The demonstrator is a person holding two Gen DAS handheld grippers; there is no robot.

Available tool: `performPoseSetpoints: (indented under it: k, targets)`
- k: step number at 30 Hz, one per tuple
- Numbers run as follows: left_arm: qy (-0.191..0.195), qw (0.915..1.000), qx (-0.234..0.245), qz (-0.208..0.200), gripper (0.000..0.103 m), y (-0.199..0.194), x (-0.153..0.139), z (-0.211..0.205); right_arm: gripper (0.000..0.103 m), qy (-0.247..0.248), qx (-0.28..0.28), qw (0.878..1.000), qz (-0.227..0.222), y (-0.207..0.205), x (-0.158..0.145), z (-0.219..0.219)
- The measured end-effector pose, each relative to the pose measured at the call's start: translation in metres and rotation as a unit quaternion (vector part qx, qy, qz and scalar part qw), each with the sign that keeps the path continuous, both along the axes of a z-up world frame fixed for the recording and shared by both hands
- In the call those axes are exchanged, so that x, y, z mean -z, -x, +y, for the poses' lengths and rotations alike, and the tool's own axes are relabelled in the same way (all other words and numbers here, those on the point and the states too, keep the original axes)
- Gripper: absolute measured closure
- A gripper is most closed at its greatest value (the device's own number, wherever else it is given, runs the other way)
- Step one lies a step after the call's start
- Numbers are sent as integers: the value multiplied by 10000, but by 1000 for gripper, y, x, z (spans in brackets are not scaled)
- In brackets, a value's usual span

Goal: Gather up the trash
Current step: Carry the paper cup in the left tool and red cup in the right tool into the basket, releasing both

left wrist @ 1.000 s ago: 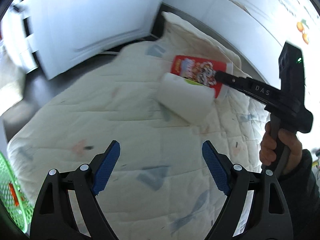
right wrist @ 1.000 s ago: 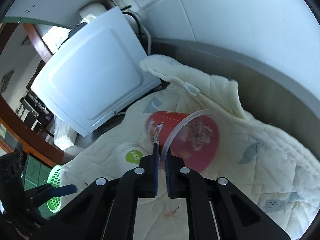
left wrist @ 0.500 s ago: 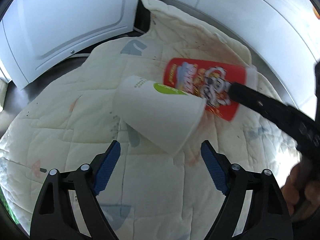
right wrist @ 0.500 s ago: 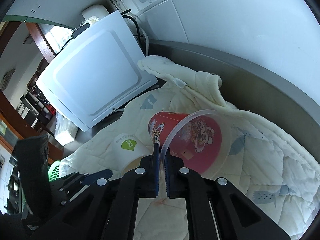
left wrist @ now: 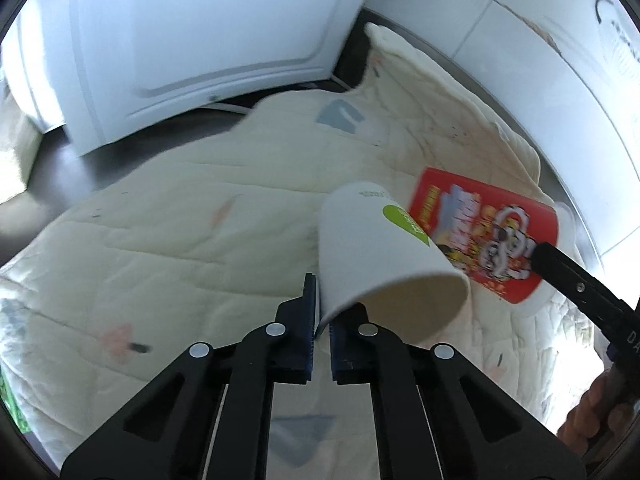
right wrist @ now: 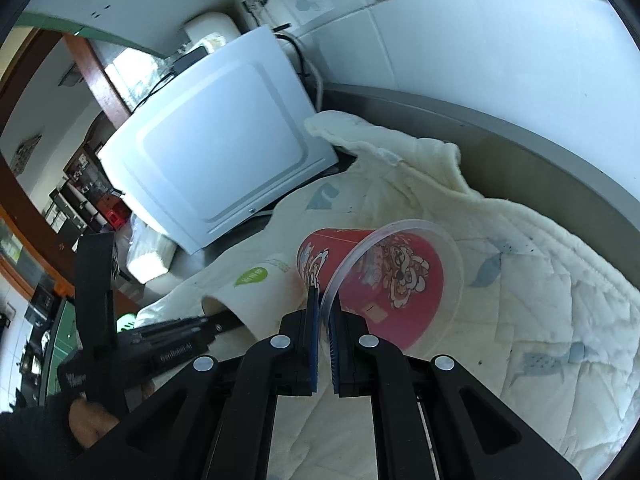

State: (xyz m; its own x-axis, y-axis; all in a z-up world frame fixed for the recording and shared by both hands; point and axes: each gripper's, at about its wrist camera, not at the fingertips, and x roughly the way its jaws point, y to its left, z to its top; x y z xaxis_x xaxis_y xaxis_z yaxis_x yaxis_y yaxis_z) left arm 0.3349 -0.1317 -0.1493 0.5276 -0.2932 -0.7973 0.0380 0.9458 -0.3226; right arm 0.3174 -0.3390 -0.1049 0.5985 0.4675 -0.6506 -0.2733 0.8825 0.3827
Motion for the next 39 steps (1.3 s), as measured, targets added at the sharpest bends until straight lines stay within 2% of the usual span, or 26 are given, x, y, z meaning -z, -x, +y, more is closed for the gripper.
performPoseSetpoints:
  k: [11,19,24,29,34,39]
  targets:
    - [93,9993,-272,-218,101,67,-21,77,98,58,-460,9987,-192,49,-22,42]
    - [123,9942,-950,-488,101,137,-45,168,98,45,-1320,9908,-288,80,-38,115]
    - [-14,9862,-1555,-573,101,180,-55,237,98,18,-1927,9807,-322,90,-43,176]
    - [-209,9744,-2181,-497,101,218,-53,305,98,-19,-2537,9668,-306,98,-45,250]
    - [-360,9608,-2732,-294,101,241,-35,366,98,-43,-3100,9505,-209,109,-43,329]
    - [-418,9521,-3029,39,101,252,-7,409,98,115,-3487,9372,-30,116,-24,400]
